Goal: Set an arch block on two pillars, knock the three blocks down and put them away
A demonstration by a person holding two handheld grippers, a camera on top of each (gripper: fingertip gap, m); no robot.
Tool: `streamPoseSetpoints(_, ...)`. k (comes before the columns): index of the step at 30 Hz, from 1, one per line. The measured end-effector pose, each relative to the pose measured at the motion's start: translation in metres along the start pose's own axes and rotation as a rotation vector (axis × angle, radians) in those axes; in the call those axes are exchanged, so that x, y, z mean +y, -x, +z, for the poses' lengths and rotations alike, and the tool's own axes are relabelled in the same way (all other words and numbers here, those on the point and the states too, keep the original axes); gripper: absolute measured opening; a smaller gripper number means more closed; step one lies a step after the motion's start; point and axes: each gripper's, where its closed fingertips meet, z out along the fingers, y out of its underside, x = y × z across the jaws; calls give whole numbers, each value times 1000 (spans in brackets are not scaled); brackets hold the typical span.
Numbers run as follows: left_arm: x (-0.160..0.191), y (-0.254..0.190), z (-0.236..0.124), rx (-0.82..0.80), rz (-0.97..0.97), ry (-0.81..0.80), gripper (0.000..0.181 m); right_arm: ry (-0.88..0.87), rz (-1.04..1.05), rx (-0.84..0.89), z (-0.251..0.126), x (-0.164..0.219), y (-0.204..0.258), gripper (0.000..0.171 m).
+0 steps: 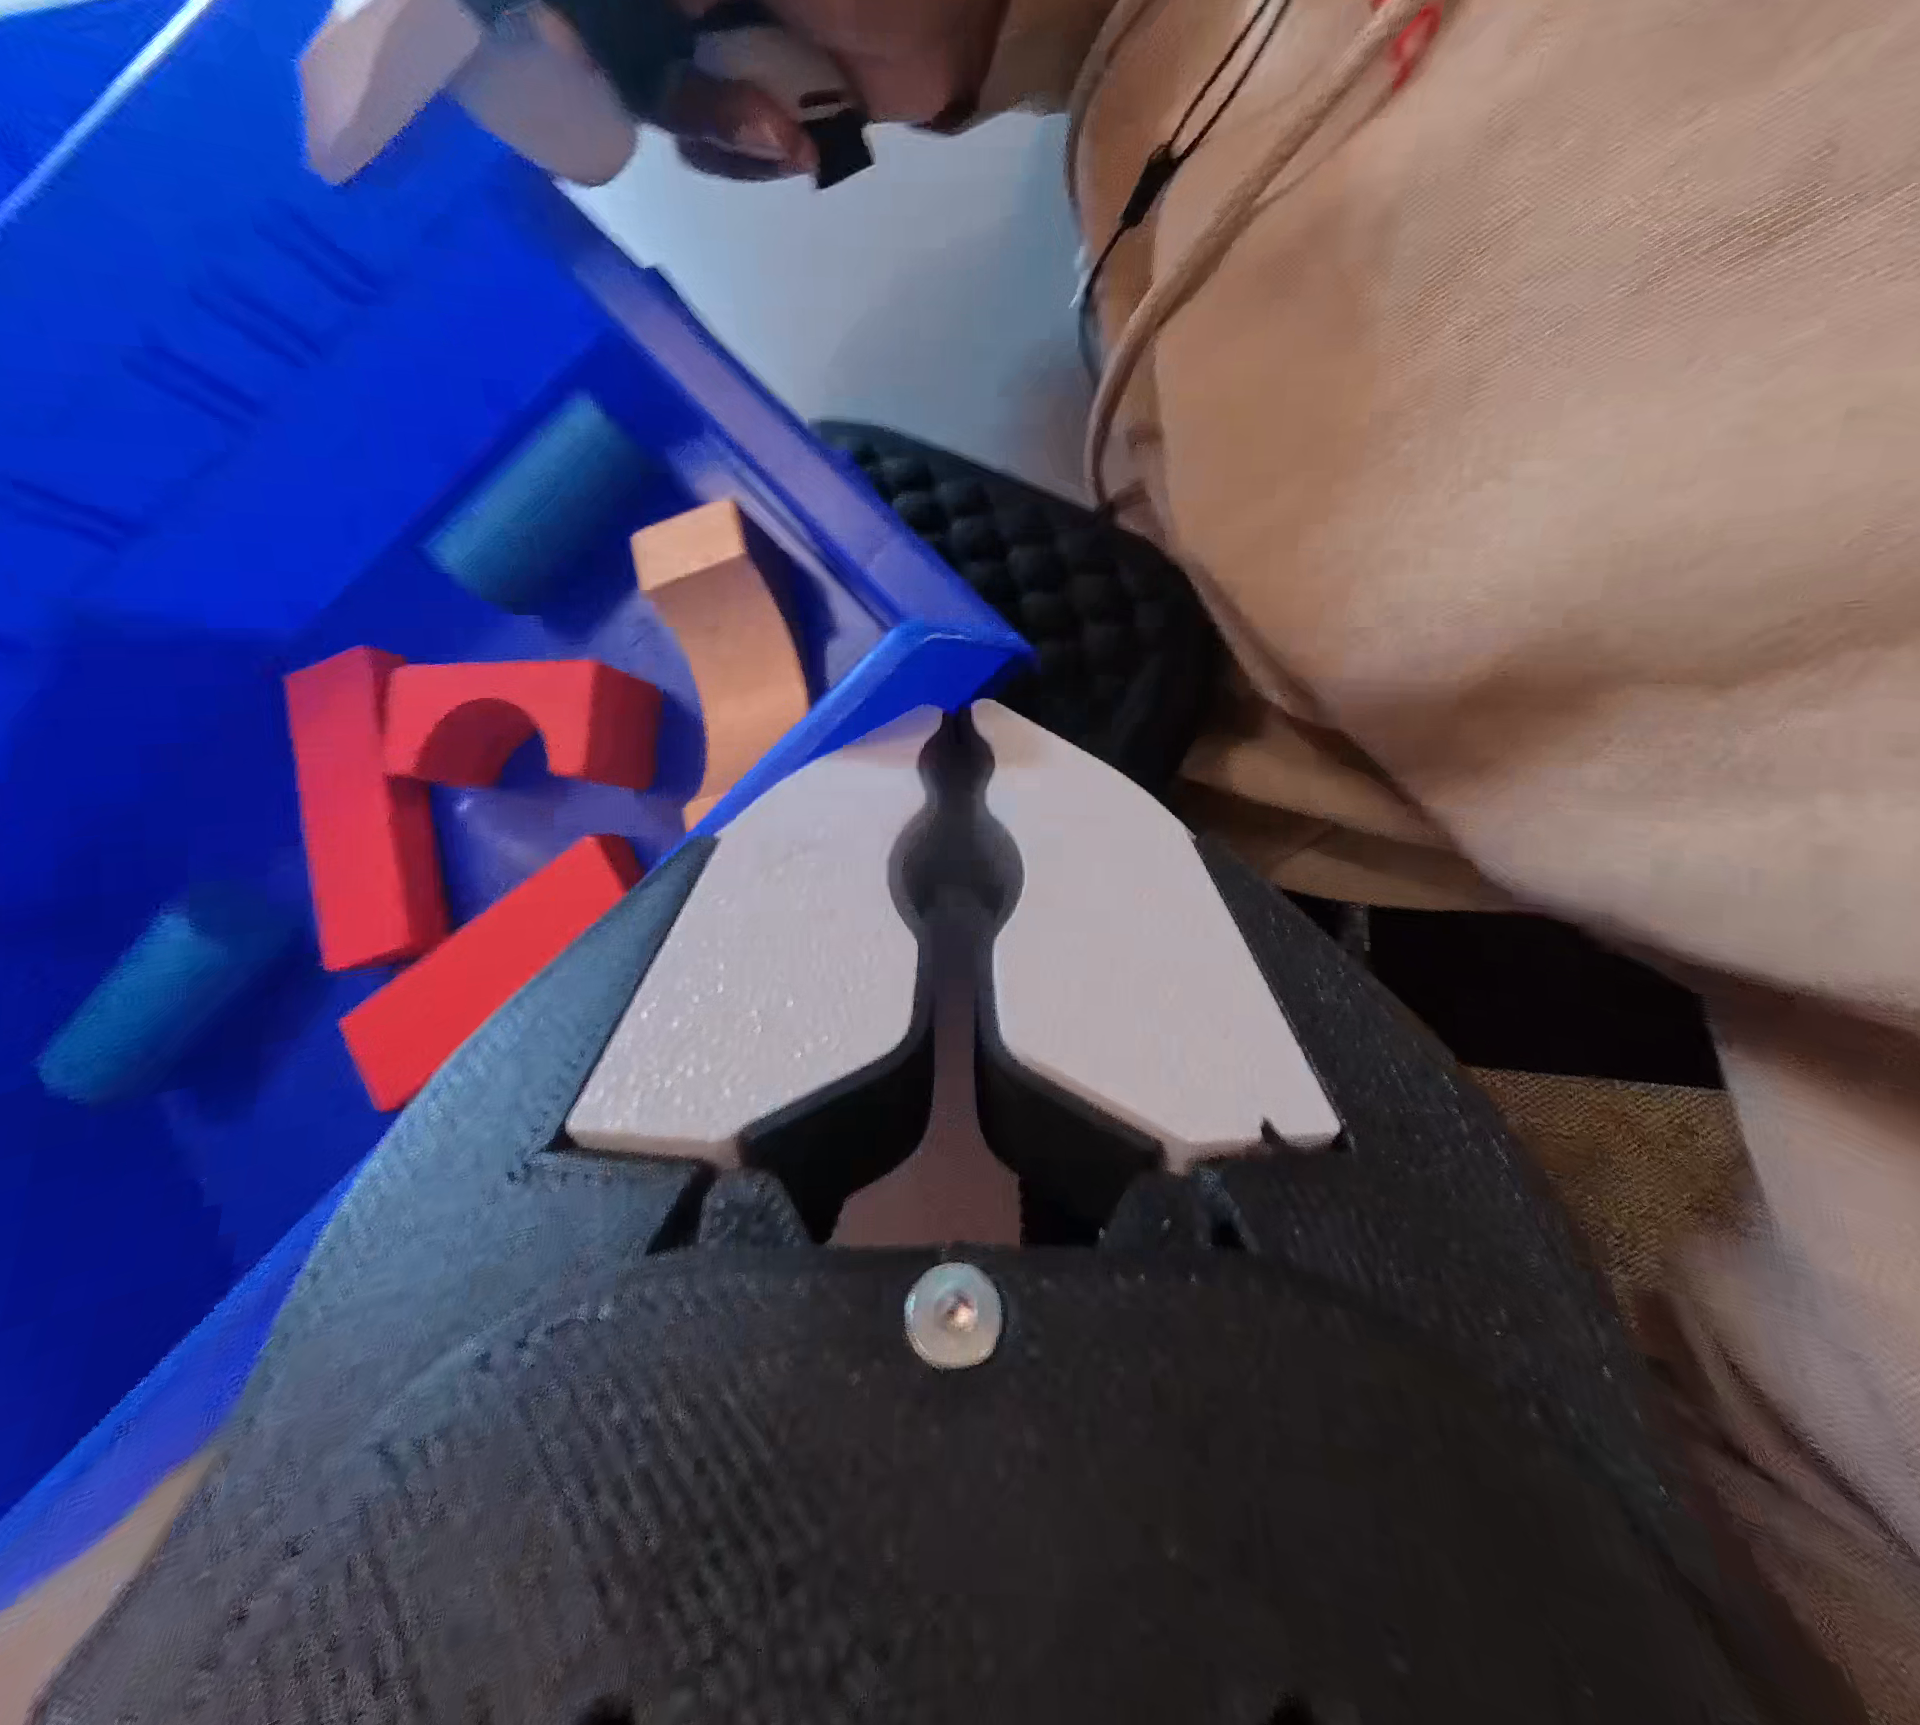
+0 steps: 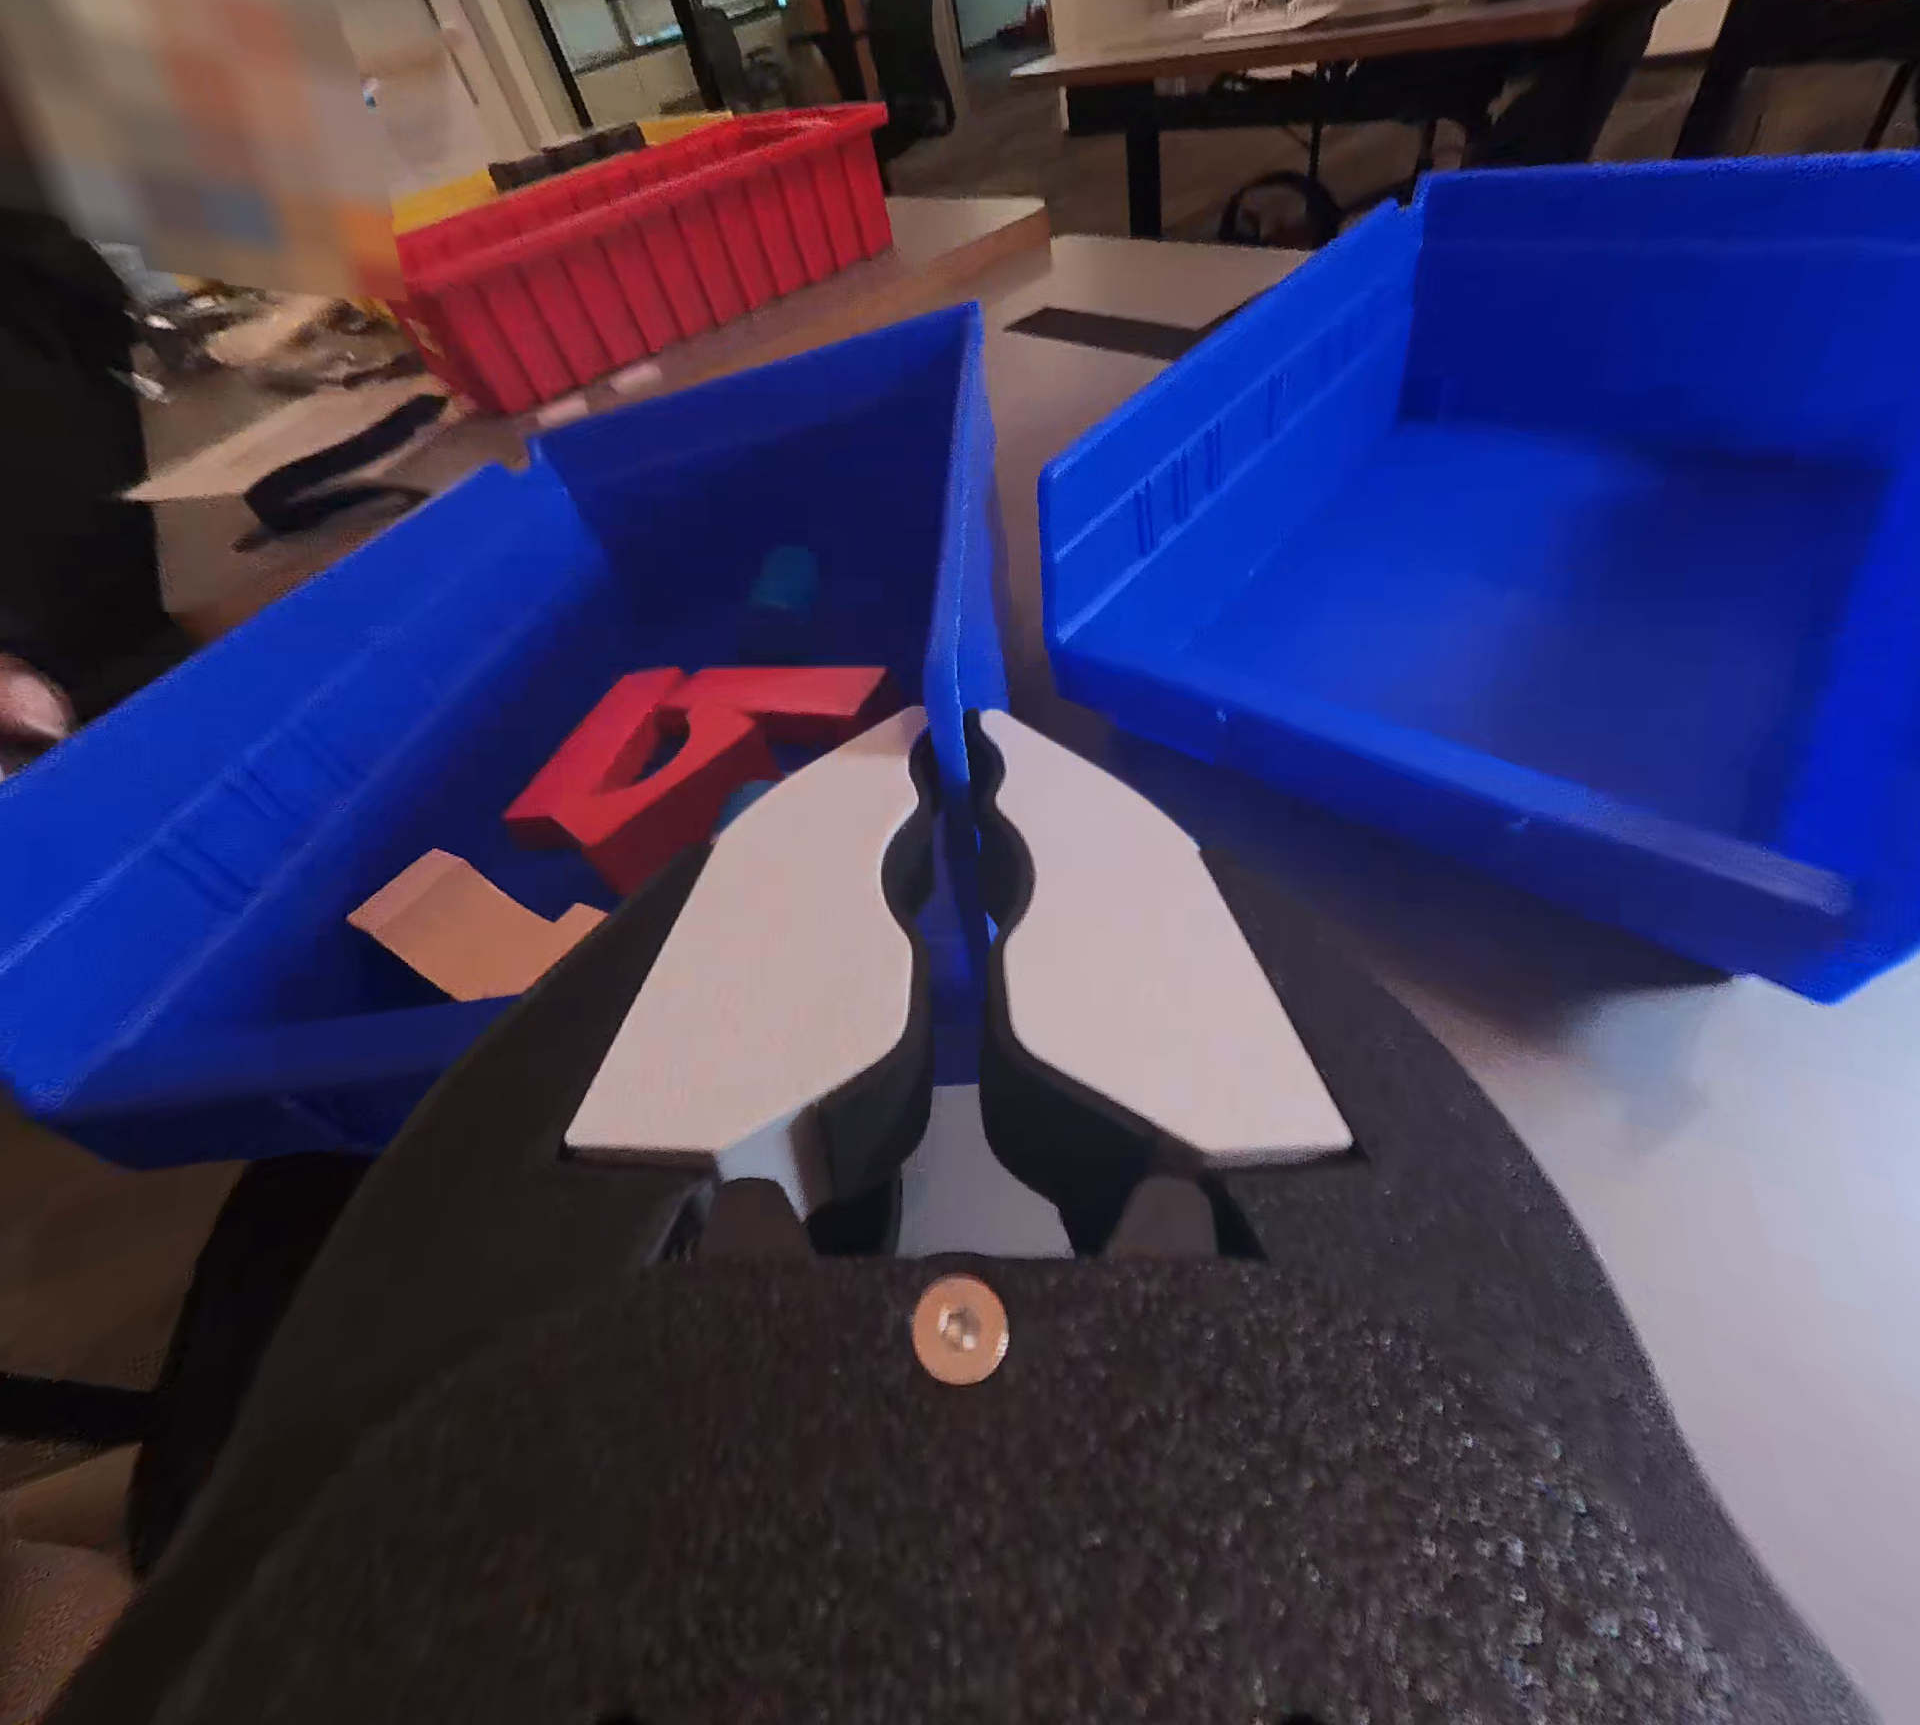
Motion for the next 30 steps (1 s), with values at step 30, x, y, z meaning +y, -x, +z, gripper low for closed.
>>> streamPoseSetpoints(30, 54, 77, -7, -385, 129, 311, 41, 351, -99, 346, -3, -1, -223, 9)
